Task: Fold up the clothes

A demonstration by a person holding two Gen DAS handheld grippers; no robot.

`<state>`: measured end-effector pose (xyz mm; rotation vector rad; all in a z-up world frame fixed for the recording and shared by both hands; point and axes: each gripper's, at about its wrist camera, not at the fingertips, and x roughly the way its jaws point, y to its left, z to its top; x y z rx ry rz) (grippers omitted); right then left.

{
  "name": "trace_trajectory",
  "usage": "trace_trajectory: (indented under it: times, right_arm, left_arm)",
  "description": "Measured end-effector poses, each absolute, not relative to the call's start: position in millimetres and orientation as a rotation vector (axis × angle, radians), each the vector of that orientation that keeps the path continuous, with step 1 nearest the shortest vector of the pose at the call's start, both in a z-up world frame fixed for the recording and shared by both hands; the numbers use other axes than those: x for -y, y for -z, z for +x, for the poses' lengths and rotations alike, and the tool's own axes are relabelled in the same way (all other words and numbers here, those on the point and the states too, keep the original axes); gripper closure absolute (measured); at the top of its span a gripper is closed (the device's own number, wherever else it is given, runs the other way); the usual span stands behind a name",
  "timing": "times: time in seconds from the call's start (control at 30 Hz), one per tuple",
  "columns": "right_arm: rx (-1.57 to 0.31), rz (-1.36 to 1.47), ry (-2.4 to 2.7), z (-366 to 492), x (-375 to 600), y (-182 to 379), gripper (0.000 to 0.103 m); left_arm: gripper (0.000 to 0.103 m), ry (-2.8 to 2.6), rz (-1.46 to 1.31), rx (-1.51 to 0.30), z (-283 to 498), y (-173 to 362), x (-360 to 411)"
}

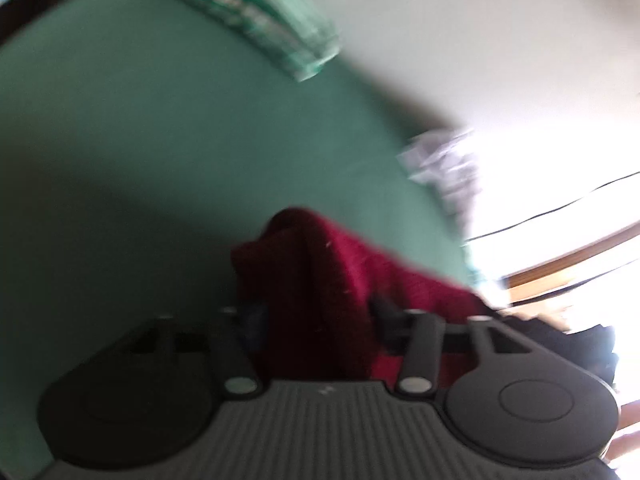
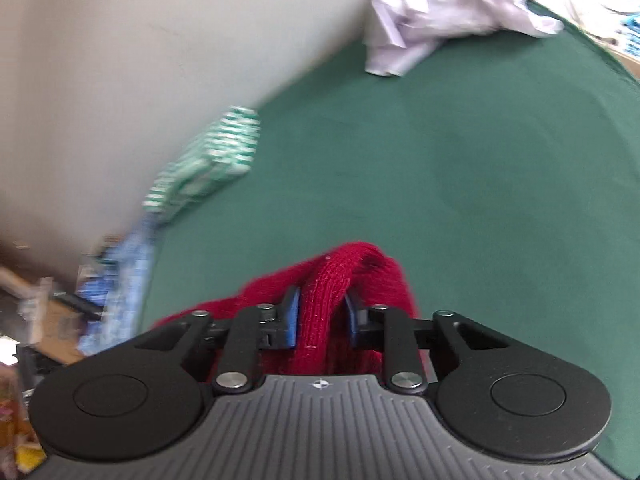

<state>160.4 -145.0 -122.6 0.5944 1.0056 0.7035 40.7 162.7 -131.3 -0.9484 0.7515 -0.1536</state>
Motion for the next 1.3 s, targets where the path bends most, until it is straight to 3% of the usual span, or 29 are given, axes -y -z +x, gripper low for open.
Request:
trace_trajectory:
  times: [0.1,0.23,0.33,0.5,0.63,0.7,0.77,0.87,0.9,1.07,1.17,1.27,1.3]
  right_arm:
    - [-0.970,0.822,-0.816,161.2,170.7,133.0,0.081]
    - [-1.100,0.854,-0.674,171.6,195.2,189.5,0.083]
    - [-1.100,0.952,-0.680,172.6,212.8,205.4,0.079]
    - [-1.014,0.736,-0.660,163.9,212.0,172.1,0.064]
    - [-0.748,0.450,-0.594,142.4,200.1,110.0,0.066]
    - [-0.725,0.333,-0.684,139.5,177.0,85.7,0.067]
    - [-0.734,0.218,-0.778,135.9,146.3,68.6,0.067]
    - [-0.815,0.135,-0.922,141.3,96.3,56.7,0.067]
    - [-0.844,0.114,-0.956,143.9,80.4,54.8,0.067]
    - [-0.997,0.005,-1.038,147.2,14.8,61.4,0.067]
    - [-1.086,0.014,-1.059,145.2,-3.9,72.5,0.067]
    - [-1.102,-0.028,-1.032,135.0,-11.0,81.2,0.067]
    - [-1.090,-0.055,-1.023,130.2,-10.7,81.9,0.073]
  left_arm:
    - [0.075,0.317,-1.028,-0.637,28.2,130.9,-170.0]
    - [0.075,0.293,-1.096,-0.743,31.7,180.0,-171.4]
    - [0.075,0.334,-1.200,-0.718,22.5,202.2,-181.3]
    - [0.077,0.353,-1.151,-0.732,31.3,189.7,-177.6]
    - [0.073,0.328,-0.995,-0.733,35.0,167.0,-167.2]
    - [0.057,0.290,-0.924,-0.755,32.9,160.8,-163.2]
    - [0.051,0.274,-0.877,-0.768,28.1,153.1,-159.5]
    - [0.017,0.267,-0.766,-0.739,15.1,134.6,-144.5]
    - [0.013,0.283,-0.753,-0.715,8.8,128.2,-142.6]
    - [0.013,0.285,-0.743,-0.628,-23.2,117.5,-162.6]
    - [0.016,0.250,-0.845,-0.631,-26.9,138.2,-190.8]
    - [0.037,0.198,-0.886,-0.665,-21.3,159.0,-210.1]
    - [0.046,0.191,-0.894,-0.688,-19.0,163.6,-214.4]
